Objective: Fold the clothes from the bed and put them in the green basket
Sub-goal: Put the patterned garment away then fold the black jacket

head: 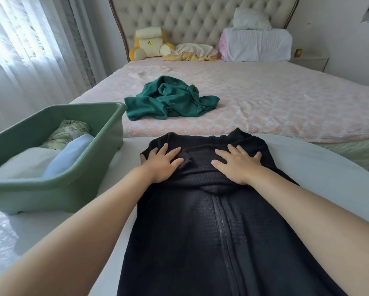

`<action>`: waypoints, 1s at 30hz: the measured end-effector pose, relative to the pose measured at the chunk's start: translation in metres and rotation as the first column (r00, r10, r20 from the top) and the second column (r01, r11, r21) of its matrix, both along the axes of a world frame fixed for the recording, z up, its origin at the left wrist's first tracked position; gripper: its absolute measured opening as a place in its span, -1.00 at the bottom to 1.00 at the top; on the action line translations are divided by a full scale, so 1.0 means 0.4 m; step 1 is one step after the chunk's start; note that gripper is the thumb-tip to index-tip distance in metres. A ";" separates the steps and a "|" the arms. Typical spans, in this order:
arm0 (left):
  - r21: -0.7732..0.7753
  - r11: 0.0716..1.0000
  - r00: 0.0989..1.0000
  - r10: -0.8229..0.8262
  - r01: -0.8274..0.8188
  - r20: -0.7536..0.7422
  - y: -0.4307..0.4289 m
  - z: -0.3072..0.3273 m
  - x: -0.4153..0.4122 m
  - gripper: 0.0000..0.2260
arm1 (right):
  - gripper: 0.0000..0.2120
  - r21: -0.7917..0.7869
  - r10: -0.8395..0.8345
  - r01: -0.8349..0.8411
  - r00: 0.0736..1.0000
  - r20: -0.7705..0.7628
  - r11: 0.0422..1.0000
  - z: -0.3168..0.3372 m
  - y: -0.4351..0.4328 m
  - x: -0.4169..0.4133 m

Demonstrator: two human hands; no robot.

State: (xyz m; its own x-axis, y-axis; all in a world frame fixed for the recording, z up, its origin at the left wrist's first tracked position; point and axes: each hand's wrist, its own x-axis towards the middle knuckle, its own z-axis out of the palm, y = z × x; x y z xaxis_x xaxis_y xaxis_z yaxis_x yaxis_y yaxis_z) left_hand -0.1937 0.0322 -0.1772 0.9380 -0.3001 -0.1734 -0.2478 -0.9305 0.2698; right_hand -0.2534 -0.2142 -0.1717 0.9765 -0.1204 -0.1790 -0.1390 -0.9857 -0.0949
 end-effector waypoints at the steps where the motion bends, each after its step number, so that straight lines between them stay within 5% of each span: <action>1: -0.078 0.997 1.000 0.011 -0.011 -0.006 0.005 0.001 -0.006 -0.53 | -0.37 0.005 -0.004 0.004 1.000 -0.022 1.000 0.002 -0.001 -0.001; 4: -0.299 0.951 0.990 0.109 -0.080 0.084 0.033 0.009 -0.021 -0.53 | -0.42 0.041 -0.029 0.031 0.998 -0.063 0.999 0.023 0.011 0.006; 6: -0.304 0.944 0.975 0.179 -0.131 0.134 0.055 0.014 -0.027 -0.54 | -0.45 0.067 -0.009 0.007 0.999 0.030 0.998 0.037 0.043 0.010; 10: 0.000 0.972 0.928 0.226 -0.236 0.296 0.078 0.022 -0.062 -0.57 | -0.47 0.037 0.202 -0.220 0.942 0.266 0.975 0.048 0.174 -0.013; 14: 0.248 0.903 0.908 0.262 -0.350 0.326 0.073 0.025 -0.071 -0.62 | -0.46 -0.050 0.380 -0.378 0.924 0.047 0.924 0.023 0.258 -0.025; 18: 0.285 0.893 0.908 0.245 -0.348 0.341 0.096 0.022 -0.036 -0.65 | -0.44 -0.127 0.376 -0.368 0.925 0.052 0.921 -0.004 0.268 -0.034; 23: 0.112 0.943 0.910 0.264 -0.313 0.320 0.102 0.018 -0.005 -0.75 | -0.43 -0.110 0.380 -0.372 0.923 0.061 0.922 -0.012 0.262 -0.030; 30: -0.499 0.850 0.946 0.282 -0.168 0.162 0.067 0.095 0.009 -0.84 | -0.46 -0.114 0.372 -0.356 0.905 0.207 0.928 -0.017 0.254 -0.042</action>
